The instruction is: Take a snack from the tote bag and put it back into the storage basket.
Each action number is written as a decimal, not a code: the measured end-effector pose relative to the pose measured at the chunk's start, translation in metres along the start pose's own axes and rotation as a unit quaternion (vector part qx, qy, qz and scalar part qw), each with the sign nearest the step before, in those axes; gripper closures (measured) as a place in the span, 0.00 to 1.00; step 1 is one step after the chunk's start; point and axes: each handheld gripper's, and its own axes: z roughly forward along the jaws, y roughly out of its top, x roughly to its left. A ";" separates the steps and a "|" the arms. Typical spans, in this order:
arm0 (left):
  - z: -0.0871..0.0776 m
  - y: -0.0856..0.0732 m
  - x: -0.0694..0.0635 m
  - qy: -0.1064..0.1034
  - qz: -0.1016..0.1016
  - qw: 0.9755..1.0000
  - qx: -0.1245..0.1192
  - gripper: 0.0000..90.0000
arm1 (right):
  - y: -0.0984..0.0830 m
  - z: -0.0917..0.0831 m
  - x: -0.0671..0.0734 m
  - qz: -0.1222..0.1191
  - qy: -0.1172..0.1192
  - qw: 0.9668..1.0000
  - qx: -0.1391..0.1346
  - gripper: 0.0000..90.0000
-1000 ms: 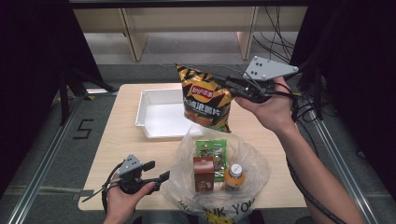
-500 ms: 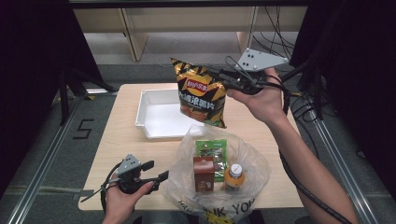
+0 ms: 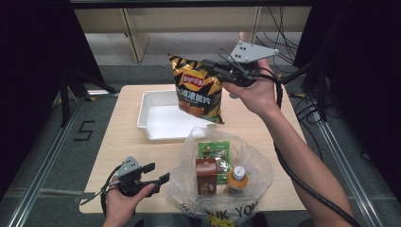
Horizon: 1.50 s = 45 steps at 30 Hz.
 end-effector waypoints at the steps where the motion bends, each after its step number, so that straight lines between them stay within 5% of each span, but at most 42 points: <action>1: 0.000 0.000 0.000 0.000 0.001 1.000 -0.001 0.29 | 0.000 0.003 0.000 0.003 0.003 1.000 -0.001 1.00; 27: -0.002 -0.003 0.001 0.003 -0.011 1.000 -0.007 0.29 | -0.005 0.062 -0.015 0.022 0.007 0.999 0.032 1.00; 45: -0.002 -0.005 0.004 0.004 0.001 1.000 -0.004 0.29 | -0.018 0.102 -0.028 0.036 0.009 0.997 0.063 1.00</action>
